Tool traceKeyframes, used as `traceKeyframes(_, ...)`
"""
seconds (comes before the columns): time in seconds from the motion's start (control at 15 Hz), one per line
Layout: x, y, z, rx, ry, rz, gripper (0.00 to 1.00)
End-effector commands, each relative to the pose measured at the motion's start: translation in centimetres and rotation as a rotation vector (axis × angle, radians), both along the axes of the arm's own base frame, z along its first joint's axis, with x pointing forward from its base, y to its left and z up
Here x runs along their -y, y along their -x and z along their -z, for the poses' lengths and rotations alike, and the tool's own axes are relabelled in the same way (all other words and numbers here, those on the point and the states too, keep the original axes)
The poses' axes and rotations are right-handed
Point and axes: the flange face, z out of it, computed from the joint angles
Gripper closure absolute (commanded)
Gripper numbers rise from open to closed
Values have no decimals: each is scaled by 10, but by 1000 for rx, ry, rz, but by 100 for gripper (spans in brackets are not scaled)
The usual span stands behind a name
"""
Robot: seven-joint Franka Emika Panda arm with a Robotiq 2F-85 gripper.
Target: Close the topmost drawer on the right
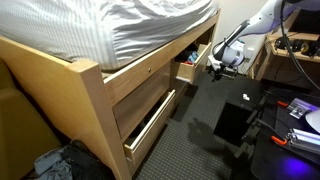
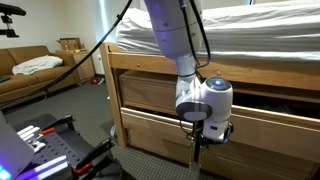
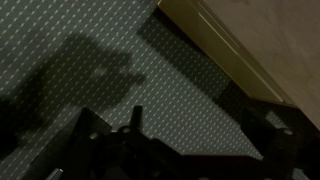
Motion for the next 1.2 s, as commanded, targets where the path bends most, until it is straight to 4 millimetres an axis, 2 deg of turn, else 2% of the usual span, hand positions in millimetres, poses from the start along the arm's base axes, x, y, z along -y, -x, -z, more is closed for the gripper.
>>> traceKeyframes(0.0,-16,-22,12,-71,-57,-56,0)
traceKeyframes(0.13,-26,-36,15,-65,-105,-88,0)
traceKeyframes(0.2,-27,-36,14,-64,-106,-90,0)
traceKeyframes(0.27,-1,0,3,-3,-3,0,0)
traceKeyframes(0.6,1,2,3,15,7,10,0)
traceKeyframes(0.73,4,-21,7,134,22,51,0)
traceKeyframes(0.93,-14,-61,8,143,-39,17,0)
traceKeyframes(1.07,-23,-94,2,248,-26,24,0)
traceKeyframes(1.13,-22,-104,2,290,-25,39,0)
